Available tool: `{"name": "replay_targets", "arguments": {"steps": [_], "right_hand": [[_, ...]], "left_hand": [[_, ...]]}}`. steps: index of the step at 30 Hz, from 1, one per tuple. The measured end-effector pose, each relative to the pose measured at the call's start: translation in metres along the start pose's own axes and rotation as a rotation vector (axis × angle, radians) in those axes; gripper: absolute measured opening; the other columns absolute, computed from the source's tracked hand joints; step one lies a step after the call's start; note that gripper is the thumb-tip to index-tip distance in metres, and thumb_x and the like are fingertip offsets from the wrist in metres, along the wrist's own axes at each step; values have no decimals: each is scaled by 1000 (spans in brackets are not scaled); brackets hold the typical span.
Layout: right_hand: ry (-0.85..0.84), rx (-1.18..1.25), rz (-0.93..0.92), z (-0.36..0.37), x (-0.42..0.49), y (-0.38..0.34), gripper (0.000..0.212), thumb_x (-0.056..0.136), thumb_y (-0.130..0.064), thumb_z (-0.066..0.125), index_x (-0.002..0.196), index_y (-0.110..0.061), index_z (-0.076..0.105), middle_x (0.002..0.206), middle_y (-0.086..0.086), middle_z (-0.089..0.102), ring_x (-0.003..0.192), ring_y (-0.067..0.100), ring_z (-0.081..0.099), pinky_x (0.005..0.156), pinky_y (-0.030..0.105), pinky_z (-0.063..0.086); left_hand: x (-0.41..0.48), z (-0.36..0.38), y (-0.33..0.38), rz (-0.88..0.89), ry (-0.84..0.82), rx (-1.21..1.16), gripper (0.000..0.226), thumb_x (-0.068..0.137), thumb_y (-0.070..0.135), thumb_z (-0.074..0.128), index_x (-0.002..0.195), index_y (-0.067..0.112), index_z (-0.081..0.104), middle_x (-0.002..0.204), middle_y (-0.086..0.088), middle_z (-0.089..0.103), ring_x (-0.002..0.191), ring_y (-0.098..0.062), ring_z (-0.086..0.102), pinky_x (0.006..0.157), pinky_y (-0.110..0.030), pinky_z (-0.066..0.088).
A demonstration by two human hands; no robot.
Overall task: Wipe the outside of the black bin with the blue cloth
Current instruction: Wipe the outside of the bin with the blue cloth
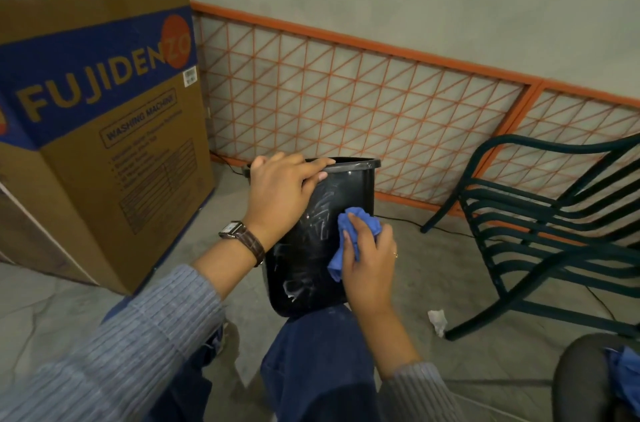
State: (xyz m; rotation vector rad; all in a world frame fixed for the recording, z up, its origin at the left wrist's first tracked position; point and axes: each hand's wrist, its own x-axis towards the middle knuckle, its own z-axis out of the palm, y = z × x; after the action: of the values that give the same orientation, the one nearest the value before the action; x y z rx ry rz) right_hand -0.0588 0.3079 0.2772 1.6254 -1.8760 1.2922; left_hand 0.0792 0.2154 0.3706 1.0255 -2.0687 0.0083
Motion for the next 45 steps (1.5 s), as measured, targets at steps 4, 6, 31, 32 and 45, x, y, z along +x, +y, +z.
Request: {"name": "replay_targets", "arguments": {"steps": [4, 6, 31, 32, 45], "right_hand": [[-117, -55, -206, -4, -11, 10, 32, 89, -22, 52, 121, -17, 51, 105, 14, 55, 84, 29, 53, 72, 40, 48], [-133, -105, -229, -9, -9, 19, 29, 90, -26, 53, 119, -19, 53, 108, 13, 59, 87, 27, 47, 74, 39, 47], [-37, 22, 45, -2, 10, 7, 27, 91, -25, 53, 117, -17, 52, 118, 10, 48, 101, 18, 37, 83, 35, 47], [20, 68, 161, 0, 20, -1, 27, 91, -21, 58, 116, -13, 56, 116, 12, 51, 100, 15, 36, 83, 36, 47], [109, 150, 287, 0, 59, -23, 23, 91, -17, 60, 111, -6, 59, 109, 14, 51, 101, 17, 39, 85, 32, 42]], "left_hand": [[1, -1, -2, 7, -13, -16, 26, 89, 38, 51, 112, 37, 64, 70, 9, 59, 77, -18, 55, 72, -31, 27], [2, -1, -1, 9, -21, -5, 25, 90, 38, 52, 112, 36, 64, 71, 9, 60, 78, -19, 55, 73, -31, 26], [4, -4, 1, -2, -58, -21, 26, 90, 36, 52, 113, 33, 64, 75, 7, 62, 79, -20, 56, 73, -34, 31], [4, -3, 2, -3, -56, -19, 25, 90, 35, 53, 113, 32, 65, 74, 7, 62, 78, -20, 56, 72, -33, 31], [2, -8, 4, -36, -120, -59, 27, 93, 30, 48, 116, 37, 58, 102, 14, 65, 93, -9, 52, 78, -26, 17]]}}
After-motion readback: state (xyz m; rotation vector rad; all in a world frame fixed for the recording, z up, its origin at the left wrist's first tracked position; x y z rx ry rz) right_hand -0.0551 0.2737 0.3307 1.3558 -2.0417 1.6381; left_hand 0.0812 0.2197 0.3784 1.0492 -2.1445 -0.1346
